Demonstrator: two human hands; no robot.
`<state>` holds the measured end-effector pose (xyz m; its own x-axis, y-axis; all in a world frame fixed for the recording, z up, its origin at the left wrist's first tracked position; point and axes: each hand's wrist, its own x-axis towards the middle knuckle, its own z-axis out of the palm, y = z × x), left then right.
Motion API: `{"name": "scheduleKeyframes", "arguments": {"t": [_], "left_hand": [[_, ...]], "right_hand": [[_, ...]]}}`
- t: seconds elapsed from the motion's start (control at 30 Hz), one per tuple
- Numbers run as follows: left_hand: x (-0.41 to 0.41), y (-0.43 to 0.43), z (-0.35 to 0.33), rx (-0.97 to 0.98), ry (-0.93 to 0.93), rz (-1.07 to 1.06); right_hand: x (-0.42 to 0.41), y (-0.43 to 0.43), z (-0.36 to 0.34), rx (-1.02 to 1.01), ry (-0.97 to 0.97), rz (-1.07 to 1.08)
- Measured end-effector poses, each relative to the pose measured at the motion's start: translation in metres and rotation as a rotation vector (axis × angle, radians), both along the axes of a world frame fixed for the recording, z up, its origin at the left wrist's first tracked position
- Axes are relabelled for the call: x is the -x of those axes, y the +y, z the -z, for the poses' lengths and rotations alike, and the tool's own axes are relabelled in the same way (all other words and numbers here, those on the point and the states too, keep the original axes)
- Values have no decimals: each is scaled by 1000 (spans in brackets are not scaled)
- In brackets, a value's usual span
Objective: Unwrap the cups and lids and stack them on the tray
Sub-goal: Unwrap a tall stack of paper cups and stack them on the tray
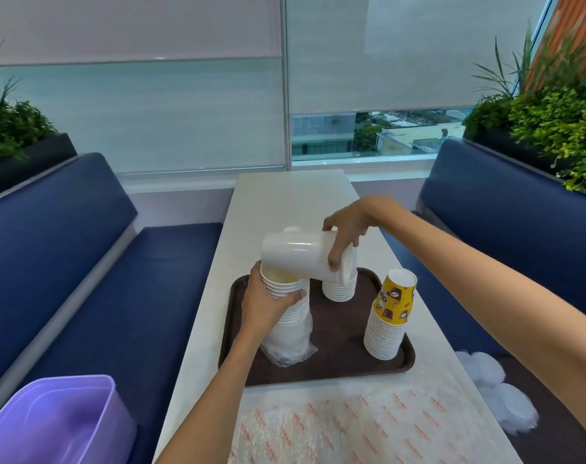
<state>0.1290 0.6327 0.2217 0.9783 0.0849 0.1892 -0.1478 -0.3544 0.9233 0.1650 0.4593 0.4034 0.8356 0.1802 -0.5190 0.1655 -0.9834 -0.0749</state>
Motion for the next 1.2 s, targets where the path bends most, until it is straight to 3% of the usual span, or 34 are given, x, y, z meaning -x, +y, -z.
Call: {"name": "scheduleKeyframes", "arguments": {"t": [0.1,0.27,0.4,0.57,0.93,1.2], "left_hand": [[-1,0,2,-21,5,0],[0,1,2,-13,9,13],[-2,1,2,-28,13,0],[-3,1,5,-41,0,3],[-4,2,7,-22,-13,12],[-6,1,5,-45,-5,8]], "right_hand": [[-1,0,8,35,27,-12],[-5,-15,3,-170,-17,108],[-14,-35,0,-550,-286,272],[-37,-34,45,-938,-629,611],[-72,-27,129,-908,-707,871],[-79,-18,165,-831,-547,1037]]}}
